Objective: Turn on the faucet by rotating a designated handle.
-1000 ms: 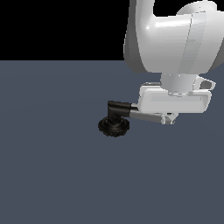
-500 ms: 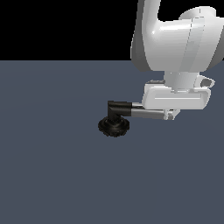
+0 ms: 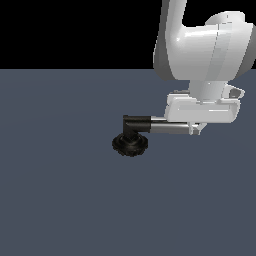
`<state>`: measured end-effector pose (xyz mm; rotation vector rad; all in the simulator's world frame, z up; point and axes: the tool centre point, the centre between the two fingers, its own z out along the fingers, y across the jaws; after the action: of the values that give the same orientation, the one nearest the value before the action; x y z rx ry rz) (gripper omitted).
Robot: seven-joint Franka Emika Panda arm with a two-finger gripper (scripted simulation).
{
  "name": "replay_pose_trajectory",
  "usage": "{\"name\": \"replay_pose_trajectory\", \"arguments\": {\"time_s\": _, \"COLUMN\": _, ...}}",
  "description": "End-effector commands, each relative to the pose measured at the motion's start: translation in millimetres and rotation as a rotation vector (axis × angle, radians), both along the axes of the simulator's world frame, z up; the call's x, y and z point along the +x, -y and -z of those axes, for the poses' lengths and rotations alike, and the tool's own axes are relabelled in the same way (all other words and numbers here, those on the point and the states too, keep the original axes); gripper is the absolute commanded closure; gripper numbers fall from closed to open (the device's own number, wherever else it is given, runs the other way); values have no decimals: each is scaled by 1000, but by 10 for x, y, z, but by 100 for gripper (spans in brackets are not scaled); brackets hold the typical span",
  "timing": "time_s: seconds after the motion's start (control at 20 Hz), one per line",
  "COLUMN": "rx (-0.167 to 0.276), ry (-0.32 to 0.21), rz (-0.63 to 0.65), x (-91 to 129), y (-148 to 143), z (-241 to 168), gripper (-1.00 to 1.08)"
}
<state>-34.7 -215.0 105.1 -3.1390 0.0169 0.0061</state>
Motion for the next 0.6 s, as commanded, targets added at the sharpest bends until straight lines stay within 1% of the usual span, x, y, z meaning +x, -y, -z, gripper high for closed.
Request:
{"name": "replay_pose_trajectory", "arguments": {"time_s": 0.0, "rx": -1, "ry": 5, "rz": -9, "x": 130, "y": -44, "z": 2, "gripper": 108}}
{"name": "replay_pose_trajectory", "arguments": {"time_s": 0.55, "rx": -1, "ry": 5, "rz": -8, "x": 491, "y": -60, "z": 8, "gripper": 108}}
